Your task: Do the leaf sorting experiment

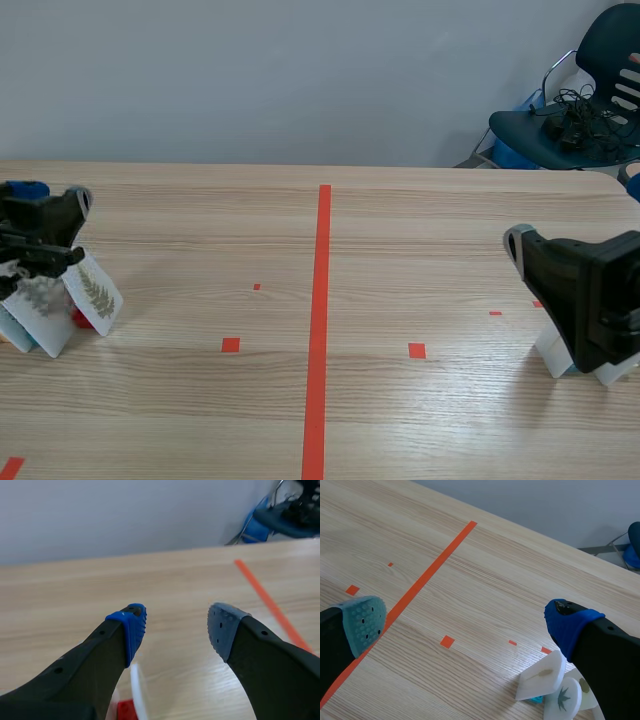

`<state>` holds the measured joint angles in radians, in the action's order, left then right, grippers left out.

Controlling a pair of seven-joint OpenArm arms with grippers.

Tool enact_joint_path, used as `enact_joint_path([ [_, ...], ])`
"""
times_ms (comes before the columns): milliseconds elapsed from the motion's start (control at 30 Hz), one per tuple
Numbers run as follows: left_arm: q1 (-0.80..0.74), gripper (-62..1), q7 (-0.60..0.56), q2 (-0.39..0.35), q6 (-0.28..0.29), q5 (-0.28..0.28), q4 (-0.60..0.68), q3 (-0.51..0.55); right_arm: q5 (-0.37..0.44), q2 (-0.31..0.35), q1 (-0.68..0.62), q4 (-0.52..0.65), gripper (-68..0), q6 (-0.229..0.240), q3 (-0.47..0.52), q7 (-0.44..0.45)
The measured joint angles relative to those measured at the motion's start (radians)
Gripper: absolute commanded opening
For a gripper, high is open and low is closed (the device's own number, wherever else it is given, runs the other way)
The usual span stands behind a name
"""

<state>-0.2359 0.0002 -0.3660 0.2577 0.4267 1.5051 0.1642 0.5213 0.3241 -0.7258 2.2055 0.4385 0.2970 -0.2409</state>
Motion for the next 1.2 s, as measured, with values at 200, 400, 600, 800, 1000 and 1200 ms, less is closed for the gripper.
enact_joint_path([
  [200,-0.129,-5.9,0.063,-0.012,0.013,0.001,0.285,0.064,0.000,0.000,0.000,0.000,0.4,0.000,0.000,0.000],
  [400,-0.314,1.4,0.064,-0.058,0.174,0.005,0.438,0.067,0.000,0.000,0.000,0.000,0.4,0.000,0.000,0.000],
  [600,-0.452,1.4,0.117,-0.057,0.163,0.109,0.453,0.067,0.000,0.000,0.000,0.000,0.4,0.000,0.000,0.000],
  [800,-0.447,1.4,0.119,-0.055,0.163,0.111,0.453,0.067,0.012,0.000,0.000,0.000,0.4,0.000,0.000,0.000],
  [1000,-0.446,1.4,0.119,-0.055,0.163,0.121,0.453,0.067,0.019,0.000,0.000,0.000,0.4,0.000,0.000,0.000],
  [1200,-0.446,1.4,0.119,-0.055,0.163,0.121,0.453,0.067,0.019,0.000,0.000,0.000,0.4,0.000,0.000,0.000],
])
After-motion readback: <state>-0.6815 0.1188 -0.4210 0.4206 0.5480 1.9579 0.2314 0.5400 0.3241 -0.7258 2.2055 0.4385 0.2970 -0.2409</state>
